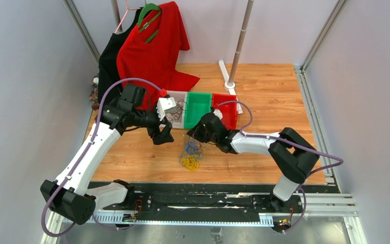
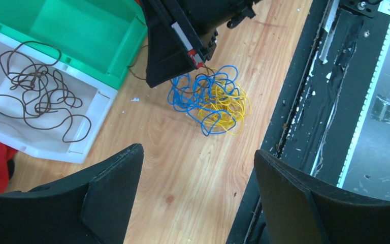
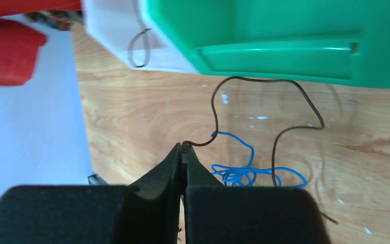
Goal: Untangle the cables
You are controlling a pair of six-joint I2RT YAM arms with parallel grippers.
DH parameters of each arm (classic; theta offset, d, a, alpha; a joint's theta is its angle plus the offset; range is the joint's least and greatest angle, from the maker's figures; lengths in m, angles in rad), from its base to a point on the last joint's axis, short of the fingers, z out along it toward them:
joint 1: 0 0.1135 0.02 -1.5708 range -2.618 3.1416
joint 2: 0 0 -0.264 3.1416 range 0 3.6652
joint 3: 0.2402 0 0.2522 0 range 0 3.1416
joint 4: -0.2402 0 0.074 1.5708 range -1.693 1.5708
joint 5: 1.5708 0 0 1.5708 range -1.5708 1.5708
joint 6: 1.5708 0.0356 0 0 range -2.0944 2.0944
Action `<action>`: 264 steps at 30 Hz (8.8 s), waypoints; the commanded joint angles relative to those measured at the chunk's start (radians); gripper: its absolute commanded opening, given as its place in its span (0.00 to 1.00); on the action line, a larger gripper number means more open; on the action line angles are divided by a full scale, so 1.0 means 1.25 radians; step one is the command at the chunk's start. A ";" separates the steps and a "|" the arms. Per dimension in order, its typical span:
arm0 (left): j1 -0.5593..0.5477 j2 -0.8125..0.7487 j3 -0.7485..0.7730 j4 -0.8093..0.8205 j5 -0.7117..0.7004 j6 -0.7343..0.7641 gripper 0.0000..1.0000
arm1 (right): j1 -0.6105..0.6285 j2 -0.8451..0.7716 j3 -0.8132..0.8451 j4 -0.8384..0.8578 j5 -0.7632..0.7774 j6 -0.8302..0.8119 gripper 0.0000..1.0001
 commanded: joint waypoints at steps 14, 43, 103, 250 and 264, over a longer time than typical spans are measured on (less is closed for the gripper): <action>-0.001 -0.096 0.062 -0.196 0.123 0.262 0.87 | -0.015 -0.225 -0.019 0.249 -0.569 -0.246 0.01; -0.058 -0.310 -0.138 0.034 0.007 0.338 0.81 | 0.044 -0.146 0.111 0.263 -0.769 -0.254 0.01; -0.078 -0.107 0.482 0.055 -0.027 -0.152 0.00 | 0.185 -0.105 -0.012 0.295 -0.093 -0.583 0.39; -0.059 0.225 -0.271 0.250 -0.145 0.191 0.19 | -0.055 -0.528 -0.175 -0.315 -0.102 -0.506 0.61; -0.059 -0.042 -0.069 0.041 -0.147 -0.026 0.01 | 0.059 -0.536 -0.116 -0.205 -0.071 -0.601 0.67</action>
